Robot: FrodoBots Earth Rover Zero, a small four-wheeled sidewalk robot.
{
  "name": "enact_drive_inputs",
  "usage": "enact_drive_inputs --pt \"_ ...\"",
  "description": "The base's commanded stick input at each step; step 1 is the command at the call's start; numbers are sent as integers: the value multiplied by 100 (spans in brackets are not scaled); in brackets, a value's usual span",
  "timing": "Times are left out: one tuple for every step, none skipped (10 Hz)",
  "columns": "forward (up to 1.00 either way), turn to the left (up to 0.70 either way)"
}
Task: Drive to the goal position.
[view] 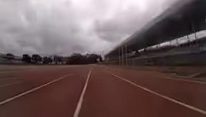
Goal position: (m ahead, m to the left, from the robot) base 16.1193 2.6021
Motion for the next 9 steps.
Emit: enact_drive_inputs --pt "70 0" --pt "70 0" --pt "70 0" --pt "70 0" --pt "70 0" --pt "70 0" --pt "70 0" --pt "70 0" --pt "70 0"
